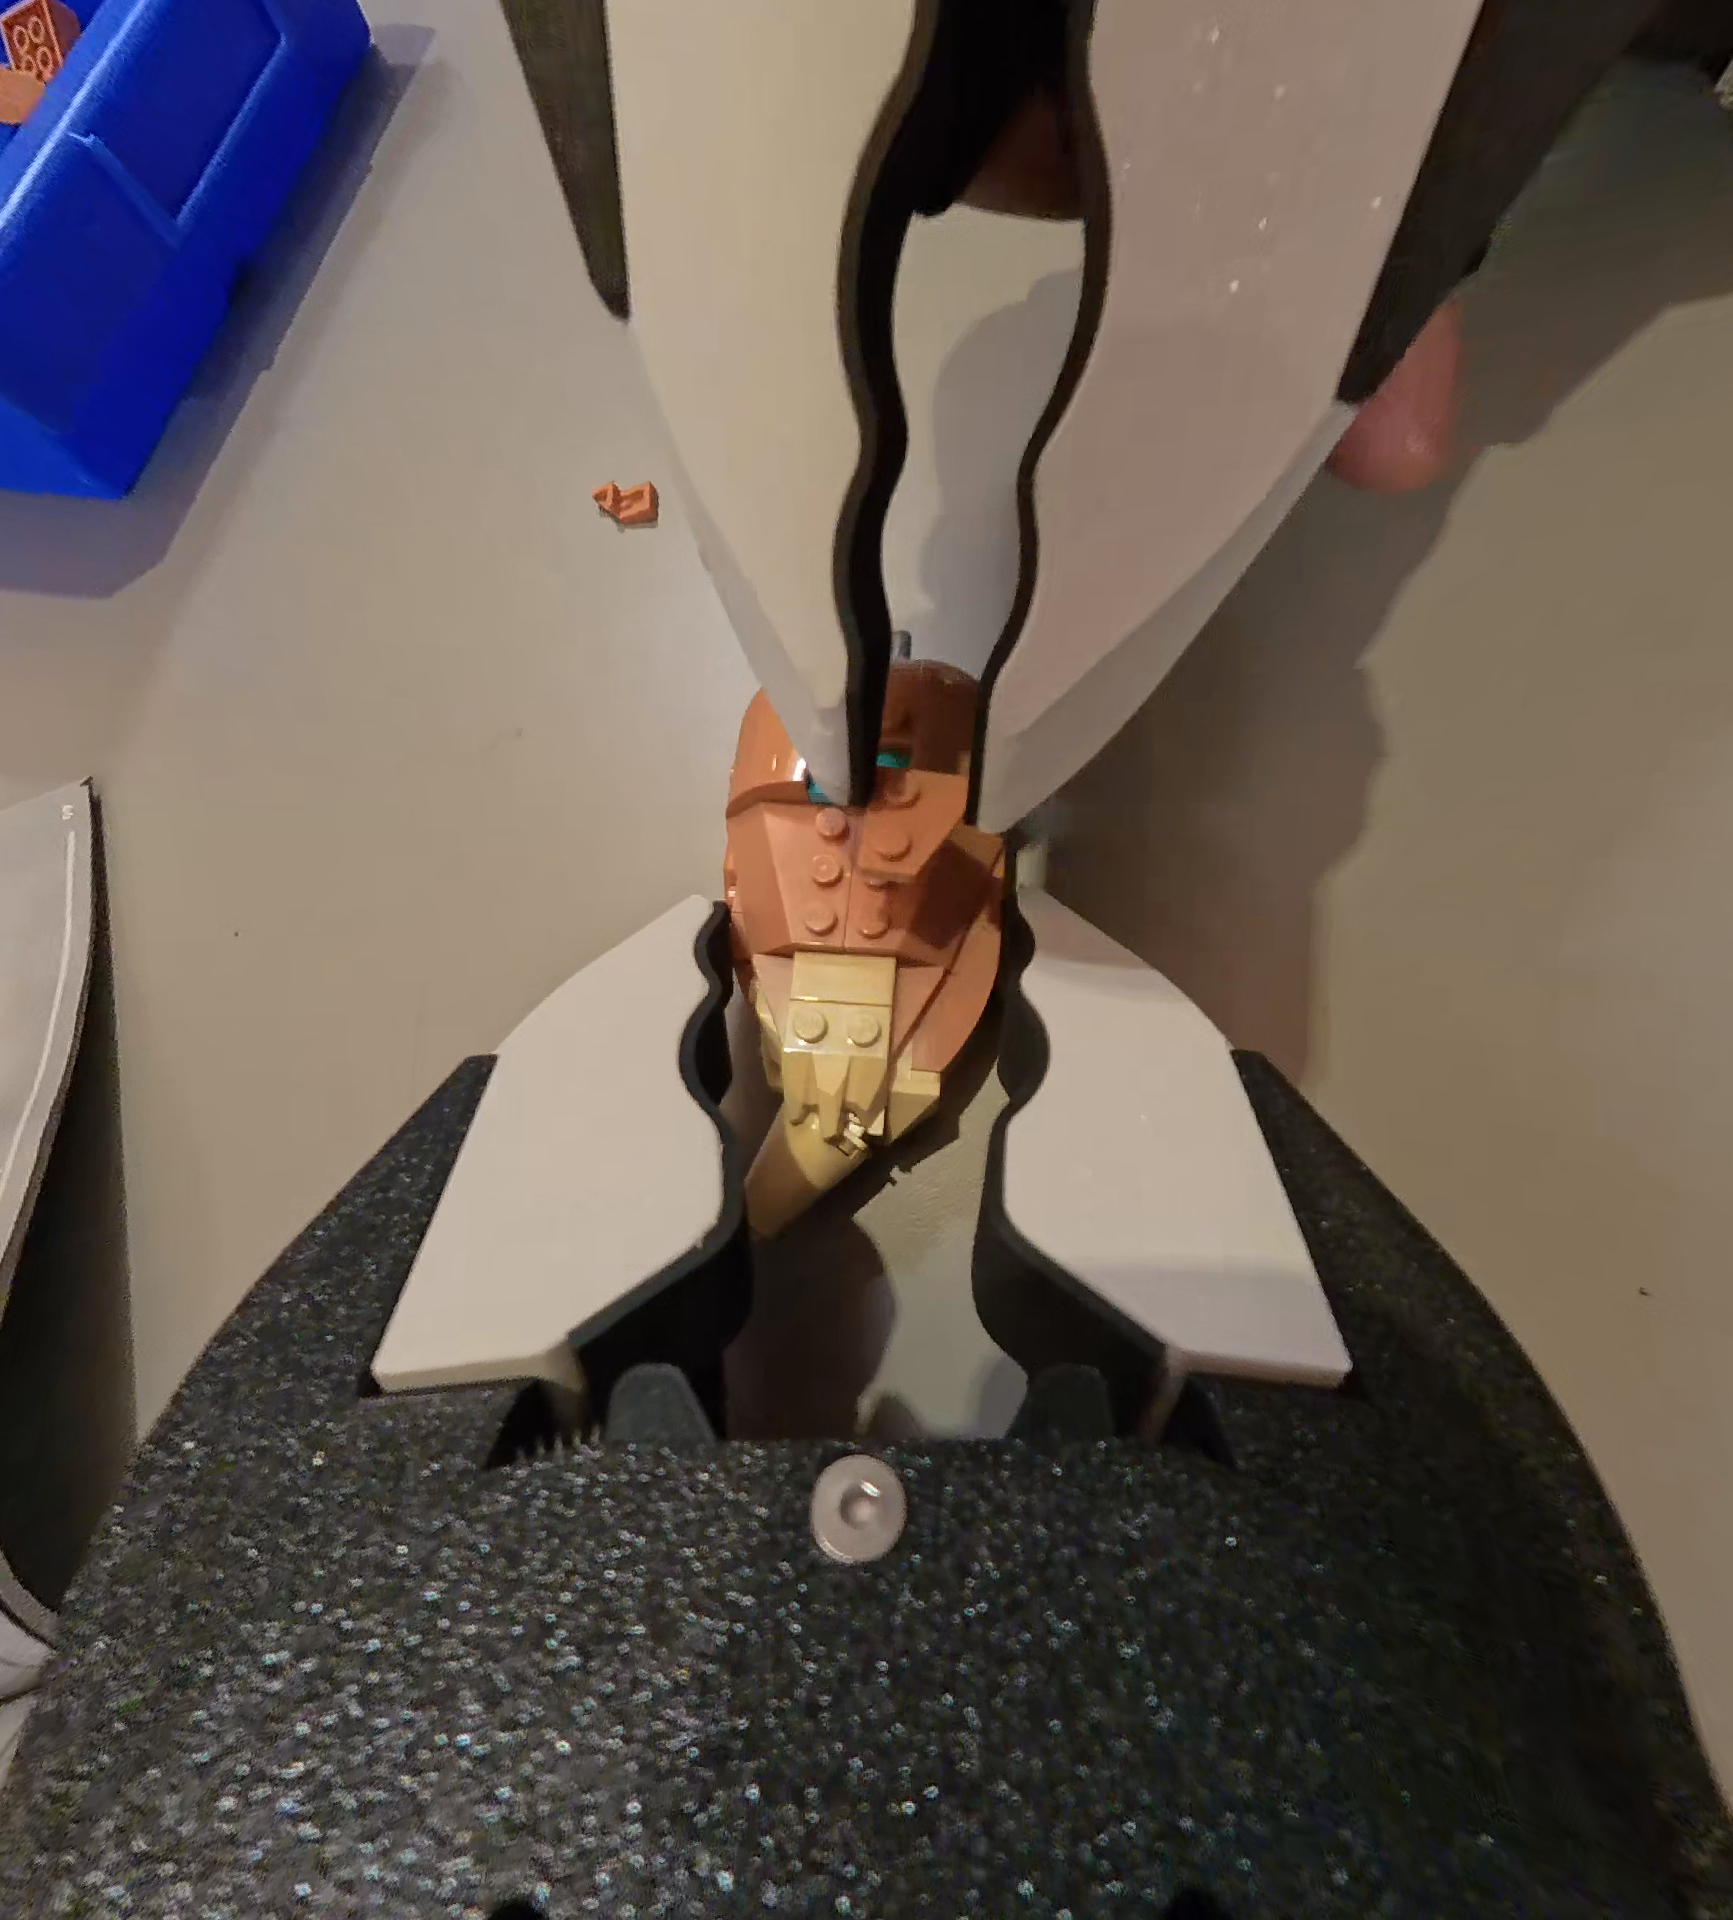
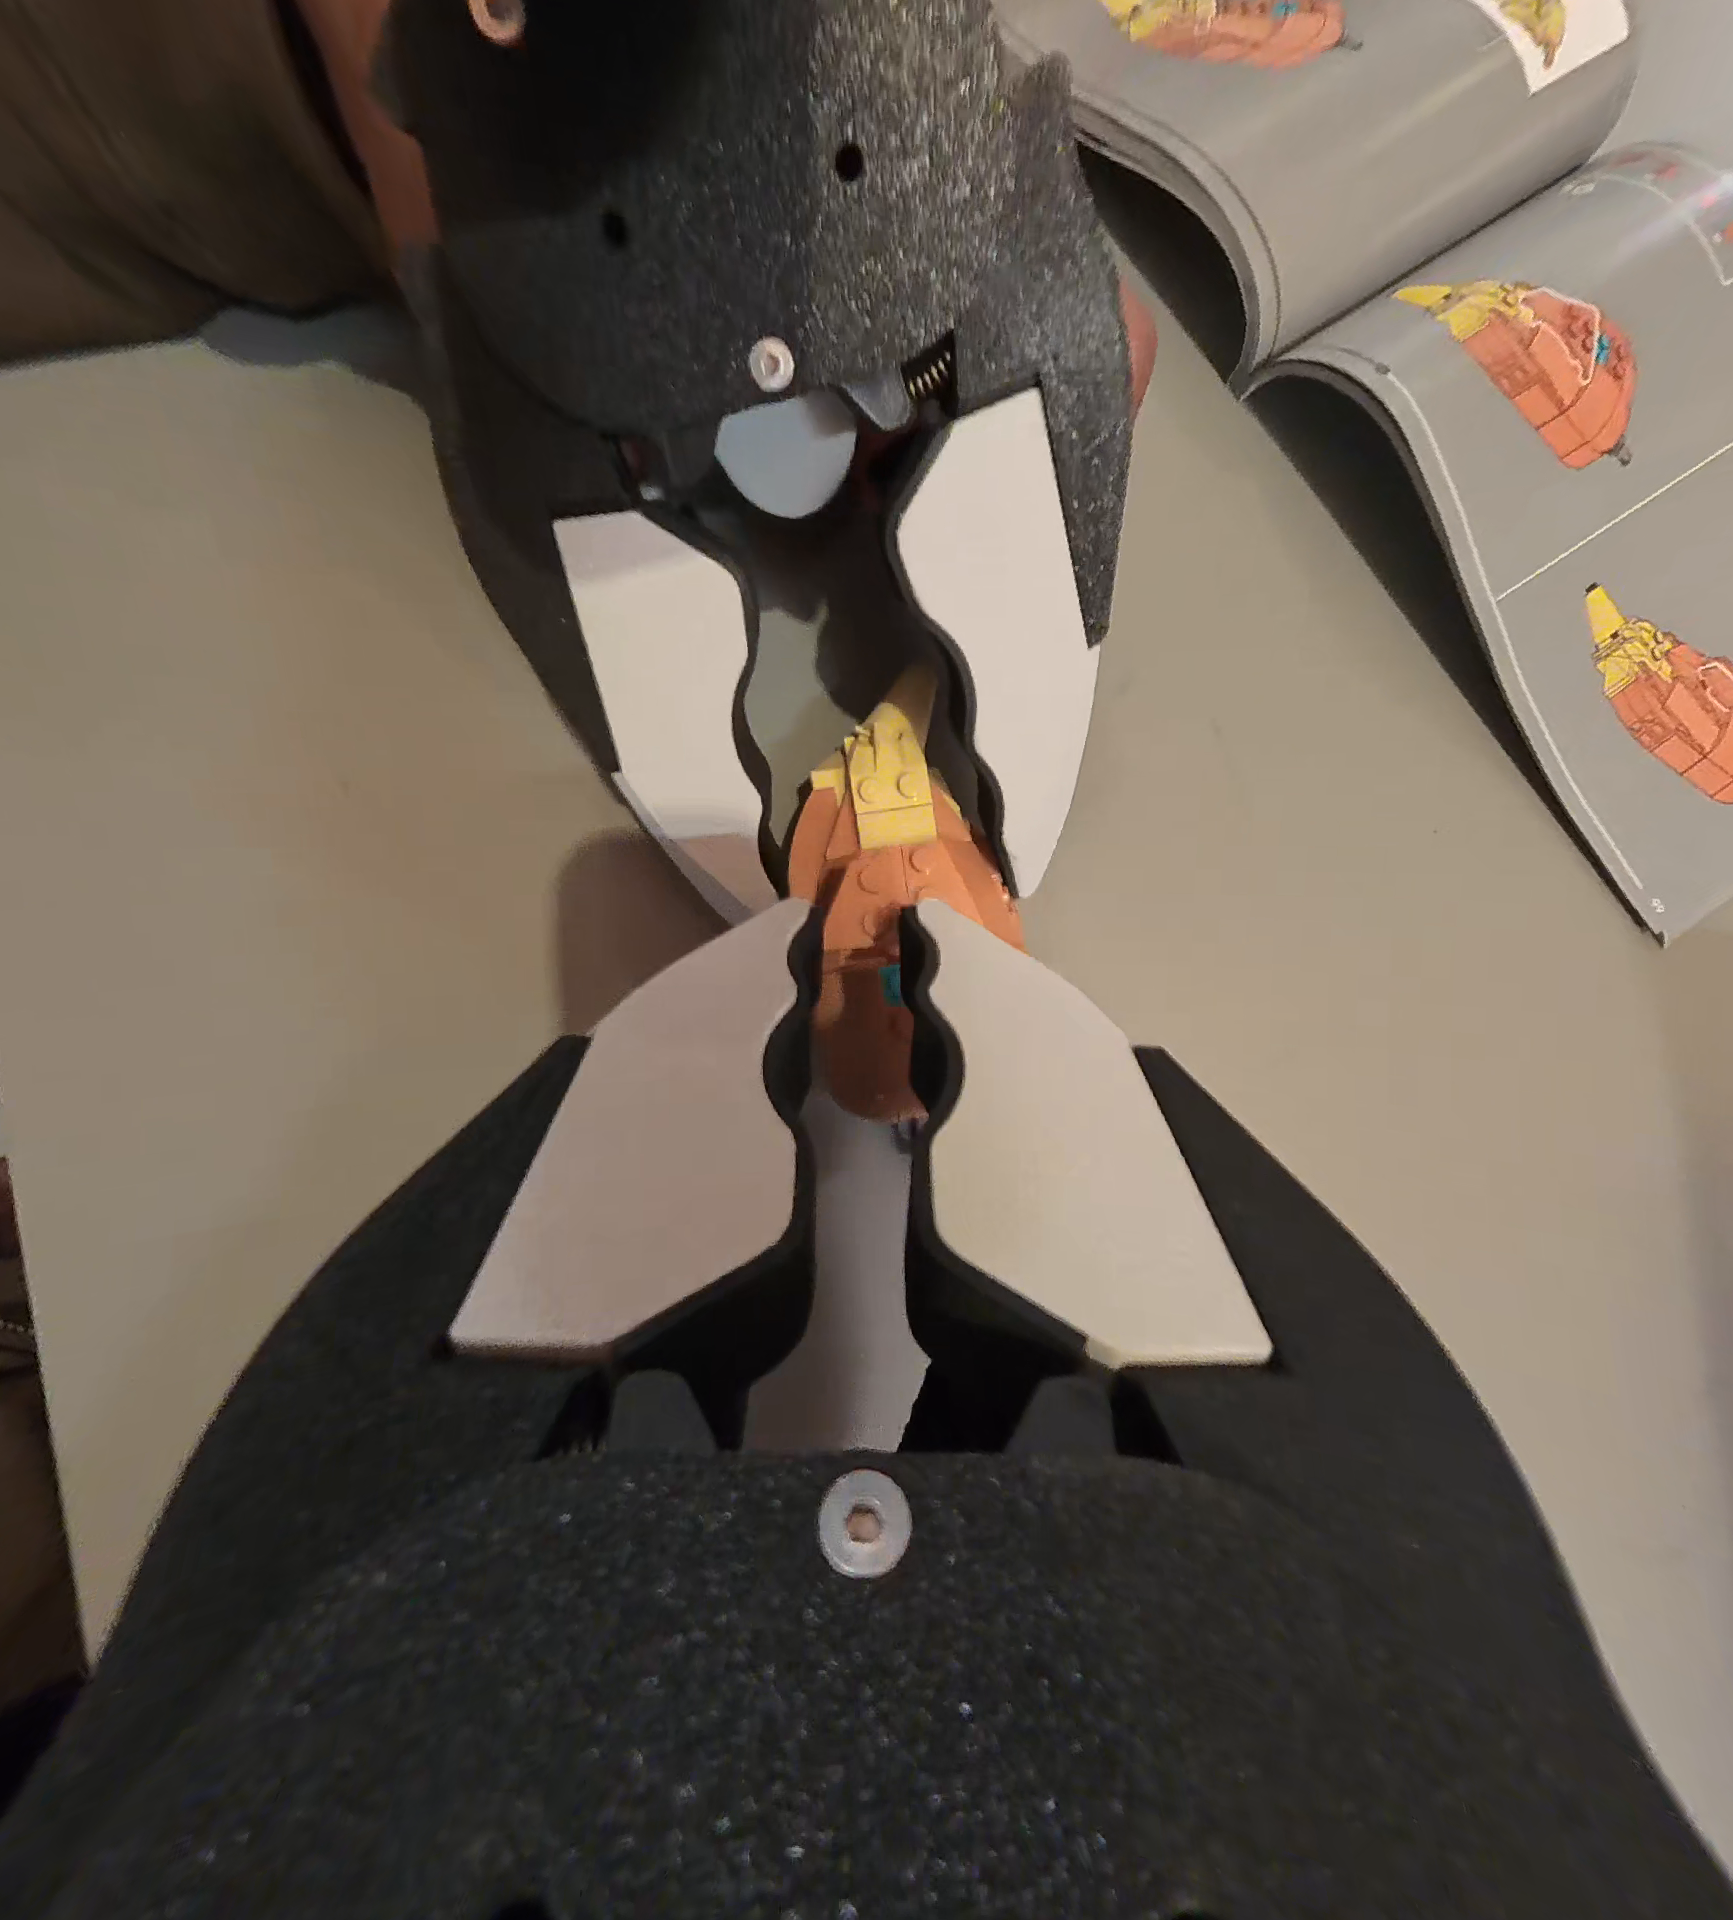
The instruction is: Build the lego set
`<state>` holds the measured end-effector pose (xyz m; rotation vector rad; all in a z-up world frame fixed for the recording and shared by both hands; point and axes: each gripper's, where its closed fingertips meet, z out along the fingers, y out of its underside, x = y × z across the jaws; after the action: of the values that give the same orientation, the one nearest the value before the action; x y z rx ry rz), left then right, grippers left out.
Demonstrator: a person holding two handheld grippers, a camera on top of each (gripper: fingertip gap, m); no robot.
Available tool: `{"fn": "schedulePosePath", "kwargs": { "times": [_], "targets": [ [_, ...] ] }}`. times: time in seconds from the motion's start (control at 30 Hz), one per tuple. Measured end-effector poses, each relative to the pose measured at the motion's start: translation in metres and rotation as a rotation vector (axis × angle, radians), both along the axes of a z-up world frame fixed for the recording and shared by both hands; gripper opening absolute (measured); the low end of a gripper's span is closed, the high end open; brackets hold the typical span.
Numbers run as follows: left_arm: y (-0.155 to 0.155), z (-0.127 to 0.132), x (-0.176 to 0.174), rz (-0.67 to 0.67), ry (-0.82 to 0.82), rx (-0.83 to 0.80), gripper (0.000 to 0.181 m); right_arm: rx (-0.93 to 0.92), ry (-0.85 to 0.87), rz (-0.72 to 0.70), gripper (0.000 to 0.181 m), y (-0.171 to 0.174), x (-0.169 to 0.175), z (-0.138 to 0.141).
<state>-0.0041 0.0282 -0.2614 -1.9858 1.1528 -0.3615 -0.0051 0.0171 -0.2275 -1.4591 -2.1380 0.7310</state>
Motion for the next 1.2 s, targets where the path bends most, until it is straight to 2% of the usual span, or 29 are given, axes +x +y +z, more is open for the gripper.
{"fn": "schedulePosePath", "kwargs": {
  "times": [0.03, 0.3, 1.2],
  "targets": [
    [0.0001, -0.0001, -0.0005, 0.001, 0.001, 0.0, 0.049, 0.003, -0.01, 0.002, 0.014, 0.0004, 0.0003, -0.0012],
    [-0.0011, 0.0007, 0.0013, -0.004, 0.006, 0.001, 0.049, 0.048, -0.058, 0.003, 0.014, 0.0038, 0.0003, -0.0075],
    [-0.0005, 0.0043, 0.003, -0.005, -0.009, 0.012, 0.049, 0.022, -0.061, 0.029, 0.014, 0.0016, 0.0027, -0.0081]
  ]
}}
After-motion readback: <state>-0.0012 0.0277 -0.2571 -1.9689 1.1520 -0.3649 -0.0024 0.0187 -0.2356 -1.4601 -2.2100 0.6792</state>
